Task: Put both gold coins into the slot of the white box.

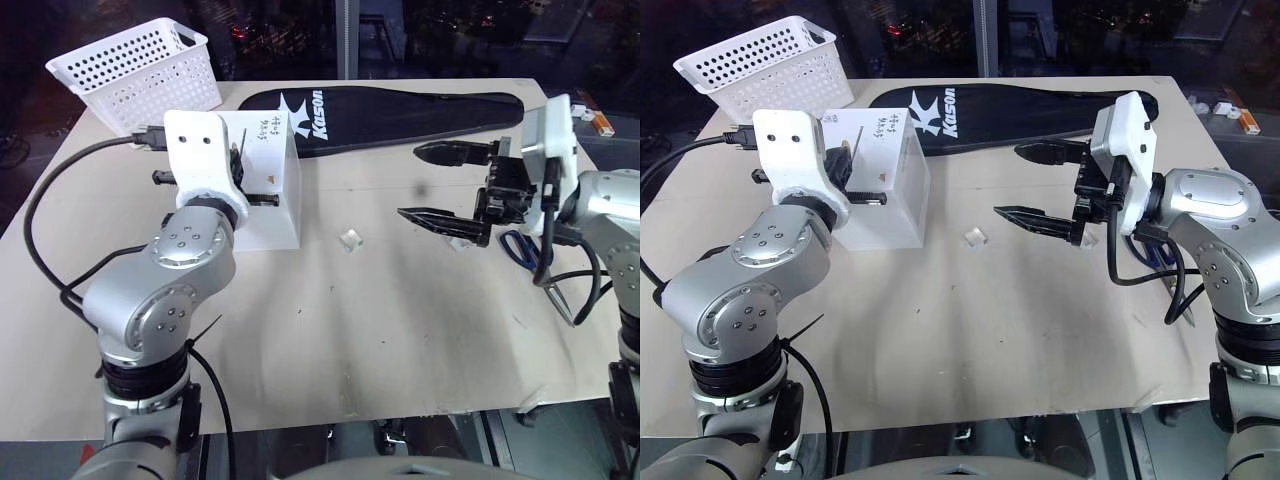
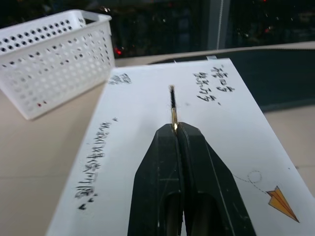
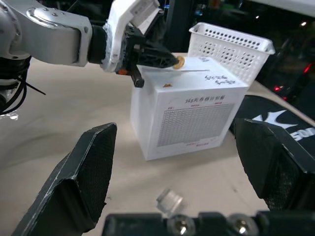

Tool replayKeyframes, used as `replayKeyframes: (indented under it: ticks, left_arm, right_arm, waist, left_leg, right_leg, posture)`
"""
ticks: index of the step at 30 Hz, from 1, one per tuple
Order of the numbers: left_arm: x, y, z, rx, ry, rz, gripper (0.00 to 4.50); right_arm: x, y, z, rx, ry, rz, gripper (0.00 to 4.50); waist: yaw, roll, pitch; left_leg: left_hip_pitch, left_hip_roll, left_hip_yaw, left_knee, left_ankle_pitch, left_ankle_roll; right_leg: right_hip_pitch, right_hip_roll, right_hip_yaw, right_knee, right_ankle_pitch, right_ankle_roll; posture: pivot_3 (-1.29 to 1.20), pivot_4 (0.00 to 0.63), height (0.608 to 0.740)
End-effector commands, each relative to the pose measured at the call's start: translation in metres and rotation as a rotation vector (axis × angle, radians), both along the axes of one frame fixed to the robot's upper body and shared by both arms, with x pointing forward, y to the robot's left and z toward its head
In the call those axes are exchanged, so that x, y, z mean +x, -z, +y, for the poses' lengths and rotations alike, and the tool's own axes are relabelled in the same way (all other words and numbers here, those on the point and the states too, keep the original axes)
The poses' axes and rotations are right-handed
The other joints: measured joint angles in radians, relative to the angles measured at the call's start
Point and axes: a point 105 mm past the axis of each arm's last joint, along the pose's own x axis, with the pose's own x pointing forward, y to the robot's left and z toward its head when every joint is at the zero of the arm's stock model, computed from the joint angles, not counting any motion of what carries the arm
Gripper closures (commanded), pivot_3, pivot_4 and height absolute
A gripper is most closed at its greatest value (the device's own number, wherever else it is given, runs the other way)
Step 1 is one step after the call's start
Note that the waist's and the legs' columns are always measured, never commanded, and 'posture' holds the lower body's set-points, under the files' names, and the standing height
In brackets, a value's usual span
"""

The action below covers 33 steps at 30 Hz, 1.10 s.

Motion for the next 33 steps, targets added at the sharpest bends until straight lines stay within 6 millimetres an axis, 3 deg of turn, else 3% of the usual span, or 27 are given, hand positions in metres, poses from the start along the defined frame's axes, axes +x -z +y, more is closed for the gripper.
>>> replayKeyframes:
  ticks: [1, 15, 19, 21, 22, 26, 31, 33]
  left_arm:
    - [0.0, -0.006, 0.005, -0.023, -0.024, -0.002, 4.5]
    - [0.004, -0.002, 0.008, -0.05, -0.057, 0.098, 4.5]
    - [0.002, -0.009, 0.009, -0.081, -0.061, 0.055, 3.34]
    - [0.0, -0.022, 0.006, -0.088, -0.041, -0.016, 2.41]
    - [-0.003, -0.029, 0.003, -0.097, -0.009, -0.054, 1.95]
    - [-0.037, -0.059, -0.02, -0.105, 0.338, -0.266, 1.95]
    - [-0.077, -0.03, -0.05, -0.142, 0.811, -0.19, 1.95]
    - [-0.085, -0.02, -0.052, -0.133, 0.891, -0.141, 1.12]
  right_arm:
    - [-0.008, -0.013, -0.004, 0.007, -0.002, -0.071, 0.4]
    - [-0.009, -0.012, -0.007, 0.0, 0.014, -0.08, 0.4]
    - [-0.009, -0.012, -0.008, 0.005, 0.019, -0.08, 0.3]
    - [-0.008, -0.011, -0.009, 0.002, 0.024, -0.078, 0.3]
    - [-0.009, -0.01, -0.009, -0.001, 0.027, -0.076, 0.3]
    - [-0.008, -0.003, -0.018, -0.009, 0.071, -0.063, 0.3]
    - [-0.011, 0.008, -0.034, -0.025, 0.136, -0.028, 0.3]
    - [-0.014, 0.013, -0.043, -0.03, 0.172, -0.01, 0.3]
  waist:
    - [0.0, 0.0, 0.0]
    - [-0.001, 0.0, 0.0]
    - [0.0, 0.0, 0.0]
    - [0.001, 0.0, 0.0]
    - [0.001, 0.0, 0.0]
    - [0.0, 0.0, 0.0]
    - [-0.001, 0.001, 0.0]
    - [0.0, 0.0, 0.0]
  left_leg:
    - [0.0, 0.0, 0.0, 0.0, 0.0, 0.0]
    - [0.0, 0.0, 0.0, 0.0, 0.0, 0.0]
    - [0.001, 0.0, 0.0, 0.0, 0.0, 0.0]
    - [0.0, 0.0, 0.0, 0.0, 0.0, 0.0]
    - [0.0, 0.0, 0.0, 0.001, 0.0, 0.0]
    - [-0.001, 0.0, 0.0, 0.001, 0.0, 0.0]
    - [0.001, 0.0, 0.002, 0.0, 0.0, -0.001]
    - [0.001, 0.0, 0.001, 0.0, 0.0, -0.001]
  right_leg:
    - [0.0, 0.0, 0.0, 0.0, 0.0, 0.0]
    - [0.0, 0.0, 0.0, 0.0, 0.0, -0.001]
    - [0.0, 0.0, 0.0, 0.001, 0.001, -0.001]
    - [0.0, 0.0, 0.0, 0.001, 0.001, -0.001]
    - [0.0, 0.0, 0.0, 0.001, 0.001, -0.001]
    - [0.0, -0.001, 0.0, 0.0, 0.001, -0.001]
    - [0.0, -0.001, 0.0, 0.001, 0.001, -0.001]
    - [0.0, -0.001, 0.0, 0.001, 0.001, -0.001]
  posture:
    - [0.0, 0.15, 0.738]
    - [0.0, 0.15, 0.738]
    - [0.0, 0.15, 0.738]
    - [0.0, 0.15, 0.738]
    - [0.0, 0.15, 0.738]
    - [0.0, 0.15, 0.738]
    - [0.0, 0.15, 0.738]
    - [0.0, 0.15, 0.738]
